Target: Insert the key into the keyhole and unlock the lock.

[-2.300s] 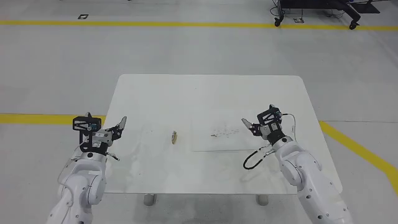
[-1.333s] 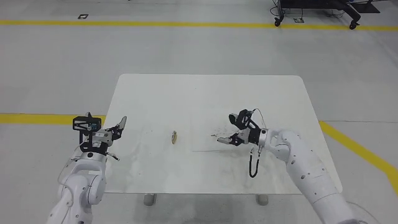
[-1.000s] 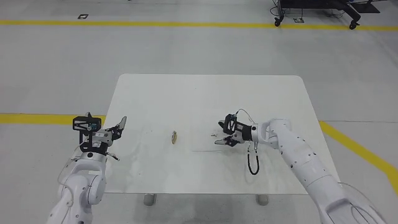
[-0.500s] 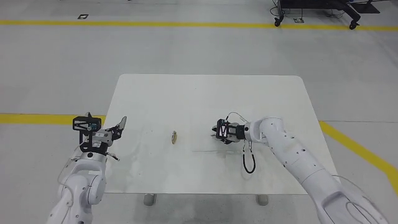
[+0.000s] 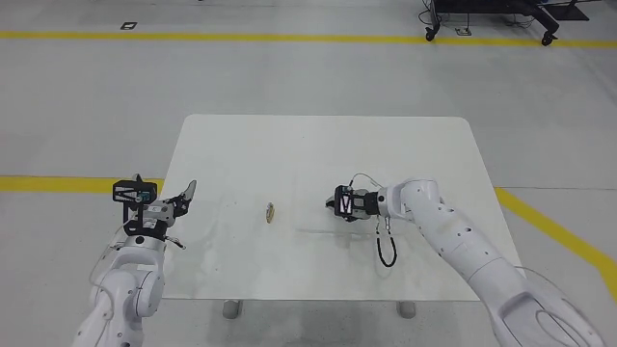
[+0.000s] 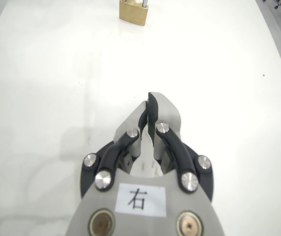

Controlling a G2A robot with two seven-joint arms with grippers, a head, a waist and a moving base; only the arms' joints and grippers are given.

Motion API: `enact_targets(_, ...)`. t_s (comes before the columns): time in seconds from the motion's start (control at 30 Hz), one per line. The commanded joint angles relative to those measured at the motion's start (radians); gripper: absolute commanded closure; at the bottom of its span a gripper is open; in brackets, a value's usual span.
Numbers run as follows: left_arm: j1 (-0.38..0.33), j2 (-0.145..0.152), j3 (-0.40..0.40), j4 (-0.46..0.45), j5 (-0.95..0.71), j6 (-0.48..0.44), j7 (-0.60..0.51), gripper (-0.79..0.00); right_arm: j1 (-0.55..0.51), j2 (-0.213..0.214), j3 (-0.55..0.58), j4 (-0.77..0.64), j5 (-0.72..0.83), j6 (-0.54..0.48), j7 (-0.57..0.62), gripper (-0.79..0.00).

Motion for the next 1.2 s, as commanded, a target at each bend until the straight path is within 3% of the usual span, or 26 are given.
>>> enact_targets(0.0,0.000,0.000,0.000,0.000,0.000,0.000,0.000,-0.785,-0.007,0.005,0.007,-0.016,0.002,0.003,-0.017,0.000)
enact_targets(0.67,-0.001,0.000,-0.001,-0.002,-0.002,0.000,0.001,-0.785,-0.044,0.022,0.026,-0.058,0.027,-0.012,-0.026,0.000)
enact_targets(0.73,-0.018,0.001,0.011,-0.027,0.015,-0.037,-0.015,-0.785,-0.044,0.022,0.026,-0.058,0.027,-0.012,-0.026,0.000)
enact_targets(0.83,-0.084,0.003,0.045,-0.051,0.028,-0.128,-0.086,-0.785,-0.044,0.022,0.026,-0.058,0.027,-0.012,-0.026,0.000)
enact_targets(0.97,-0.227,-0.003,0.183,-0.030,0.067,-0.250,-0.212,-0.785,-0.044,0.022,0.026,-0.058,0.027,-0.012,-0.026,0.000)
enact_targets(1.07,-0.337,-0.014,0.316,0.018,0.206,-0.263,-0.248,-0.785,-0.044,0.022,0.026,-0.058,0.027,-0.012,-0.026,0.000)
enact_targets(1.17,-0.426,-0.034,0.432,0.091,0.207,-0.283,-0.273,-0.785,-0.044,0.022,0.026,-0.058,0.027,-0.012,-0.026,0.000)
